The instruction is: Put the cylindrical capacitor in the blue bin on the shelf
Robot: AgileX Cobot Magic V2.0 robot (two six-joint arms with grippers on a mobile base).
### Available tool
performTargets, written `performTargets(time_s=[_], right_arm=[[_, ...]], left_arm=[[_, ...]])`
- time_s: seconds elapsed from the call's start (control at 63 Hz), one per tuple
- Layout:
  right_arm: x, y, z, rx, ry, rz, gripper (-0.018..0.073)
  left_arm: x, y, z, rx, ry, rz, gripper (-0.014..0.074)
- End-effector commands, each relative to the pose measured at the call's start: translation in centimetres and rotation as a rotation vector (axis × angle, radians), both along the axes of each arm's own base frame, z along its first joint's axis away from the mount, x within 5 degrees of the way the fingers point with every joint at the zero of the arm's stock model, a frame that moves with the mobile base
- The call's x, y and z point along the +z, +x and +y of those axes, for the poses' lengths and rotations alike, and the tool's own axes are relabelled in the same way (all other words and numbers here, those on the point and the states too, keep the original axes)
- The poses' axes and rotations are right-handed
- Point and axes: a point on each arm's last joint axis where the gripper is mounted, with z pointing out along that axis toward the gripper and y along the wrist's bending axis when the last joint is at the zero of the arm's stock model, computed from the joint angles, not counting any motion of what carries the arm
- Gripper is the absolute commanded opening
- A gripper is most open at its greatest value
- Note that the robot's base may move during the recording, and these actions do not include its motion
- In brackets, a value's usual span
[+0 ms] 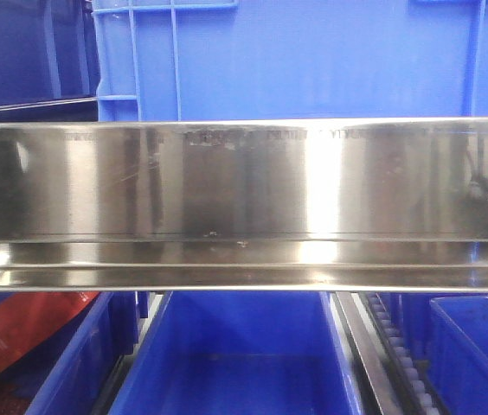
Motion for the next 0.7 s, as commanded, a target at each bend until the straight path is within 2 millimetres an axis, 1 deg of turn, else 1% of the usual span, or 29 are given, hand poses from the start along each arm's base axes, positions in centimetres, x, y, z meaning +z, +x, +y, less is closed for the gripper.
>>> performTargets(time_s=[0.0,0.048,0.159,0.349,0.46,0.683], right_arm=[[0.2,0.0,0.0,-0.005,0.005,-0.024,-0.0168],[0.2,0.0,0.0,-0.005,0.005,-0.024,-0.0168],[0.2,0.0,0.0,-0.003,0.005,-0.026,-0.0168],[0.2,0.0,0.0,-0.003,0.005,-0.026,-0.0168],[0.2,0.0,0.0,-0.003,0.005,-0.026,-0.0168],[0.2,0.0,0.0,-0.003,0.005,-0.026,-0.0168]], left_arm=[[-0.7,0.1,0.1,0.035,0.023,0.007,-0.0111],[-1.5,0.1,0.3,0.072,0.033,0.03,-0.0111],[-4.2,0.9,0.7,0.188,0.053,0.105,-0.0111],[-6.5,1.5,1.5,0.35,0.057,0.169,-0.0111],[-6.1,1.4,1.7,0.39,0.043,0.117,-0.0111],[-6.2,1.5,1.7,0.393,0.044,0.123,-0.0111]])
